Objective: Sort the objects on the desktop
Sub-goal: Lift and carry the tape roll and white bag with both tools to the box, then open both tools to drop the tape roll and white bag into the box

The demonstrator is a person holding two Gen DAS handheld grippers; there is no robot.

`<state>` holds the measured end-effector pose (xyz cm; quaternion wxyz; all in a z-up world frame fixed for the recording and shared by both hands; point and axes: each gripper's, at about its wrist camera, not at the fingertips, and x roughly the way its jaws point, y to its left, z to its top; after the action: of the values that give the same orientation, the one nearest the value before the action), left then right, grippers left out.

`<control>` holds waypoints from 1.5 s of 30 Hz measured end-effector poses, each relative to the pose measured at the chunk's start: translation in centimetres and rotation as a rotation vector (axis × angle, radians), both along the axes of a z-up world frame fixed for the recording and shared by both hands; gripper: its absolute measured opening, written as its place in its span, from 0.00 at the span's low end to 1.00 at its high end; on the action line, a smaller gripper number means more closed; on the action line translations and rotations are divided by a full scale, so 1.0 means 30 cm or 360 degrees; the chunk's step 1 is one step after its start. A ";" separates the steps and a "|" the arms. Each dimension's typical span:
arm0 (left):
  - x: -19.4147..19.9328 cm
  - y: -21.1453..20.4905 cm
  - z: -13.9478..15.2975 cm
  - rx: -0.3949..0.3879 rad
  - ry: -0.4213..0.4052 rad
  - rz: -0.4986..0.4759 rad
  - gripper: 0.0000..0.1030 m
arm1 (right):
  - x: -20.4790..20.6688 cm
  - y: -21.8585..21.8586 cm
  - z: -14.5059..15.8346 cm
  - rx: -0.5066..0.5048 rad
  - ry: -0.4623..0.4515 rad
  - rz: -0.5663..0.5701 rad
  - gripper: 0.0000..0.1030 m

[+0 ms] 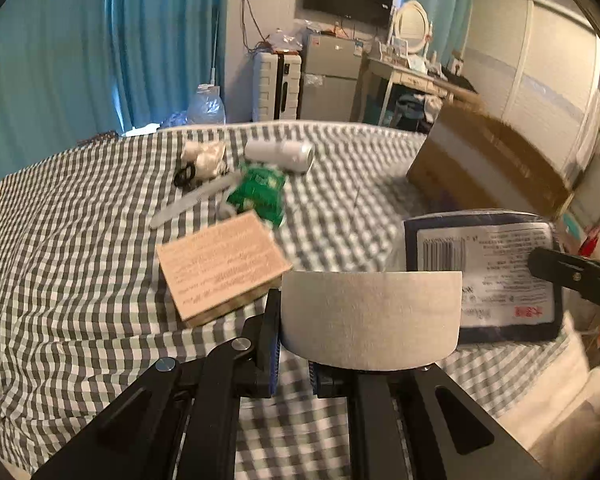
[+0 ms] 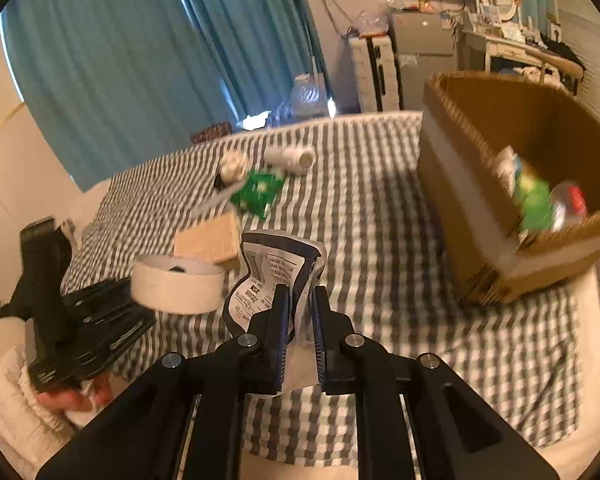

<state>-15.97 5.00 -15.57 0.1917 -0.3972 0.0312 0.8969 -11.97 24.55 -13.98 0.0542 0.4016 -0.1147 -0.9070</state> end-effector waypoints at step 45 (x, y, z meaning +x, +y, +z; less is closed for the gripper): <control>-0.257 0.937 0.494 -0.0035 0.0156 -0.0373 0.94 | -0.121 0.717 0.388 0.0434 0.0168 -0.0626 0.68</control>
<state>-23.67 33.12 -0.74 0.2891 -0.3486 0.0964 0.8863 -15.61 46.05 -2.34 -0.1723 0.3272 -0.0643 -0.9269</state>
